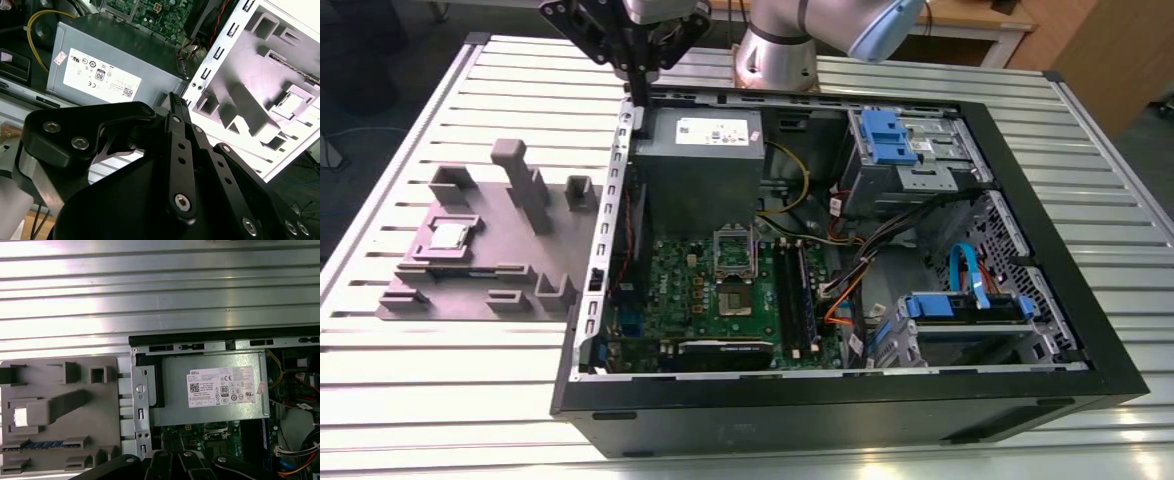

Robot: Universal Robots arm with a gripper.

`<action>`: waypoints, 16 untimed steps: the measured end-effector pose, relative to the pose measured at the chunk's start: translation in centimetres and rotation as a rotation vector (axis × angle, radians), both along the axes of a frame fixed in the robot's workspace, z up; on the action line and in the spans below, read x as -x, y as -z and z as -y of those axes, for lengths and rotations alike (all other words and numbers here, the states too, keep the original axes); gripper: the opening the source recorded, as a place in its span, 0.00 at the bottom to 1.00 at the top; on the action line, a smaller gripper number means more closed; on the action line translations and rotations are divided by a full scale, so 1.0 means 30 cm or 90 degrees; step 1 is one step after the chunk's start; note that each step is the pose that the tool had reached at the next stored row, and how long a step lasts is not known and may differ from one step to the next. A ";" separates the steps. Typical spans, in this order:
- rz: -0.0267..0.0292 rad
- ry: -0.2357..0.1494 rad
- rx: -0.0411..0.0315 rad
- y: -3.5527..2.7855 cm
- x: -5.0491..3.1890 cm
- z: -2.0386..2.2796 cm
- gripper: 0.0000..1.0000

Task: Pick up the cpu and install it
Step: 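Reach for the cpu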

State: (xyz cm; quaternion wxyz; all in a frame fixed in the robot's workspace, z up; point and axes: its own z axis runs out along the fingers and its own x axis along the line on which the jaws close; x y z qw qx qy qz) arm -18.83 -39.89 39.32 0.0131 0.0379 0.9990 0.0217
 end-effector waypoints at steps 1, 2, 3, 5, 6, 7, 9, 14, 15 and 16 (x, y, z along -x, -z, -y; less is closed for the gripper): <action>0.0000 0.000 0.0000 0.000 0.001 0.000 0.11; 0.0000 0.000 0.0000 0.000 0.002 0.000 0.11; 0.0000 0.000 0.0000 0.000 0.003 0.000 0.11; 0.0000 0.000 0.0000 0.000 0.005 0.000 0.11; 0.0000 0.000 0.0000 0.000 0.007 0.000 0.11; 0.0000 0.000 0.0000 0.000 0.008 0.000 0.11; 0.0000 0.000 0.0000 0.000 0.010 0.000 0.11; 0.0000 0.000 0.0000 0.000 0.017 0.000 0.11; 0.0000 0.000 0.0000 0.000 0.018 0.000 0.11; 0.0000 0.000 0.0001 0.000 0.020 0.000 0.11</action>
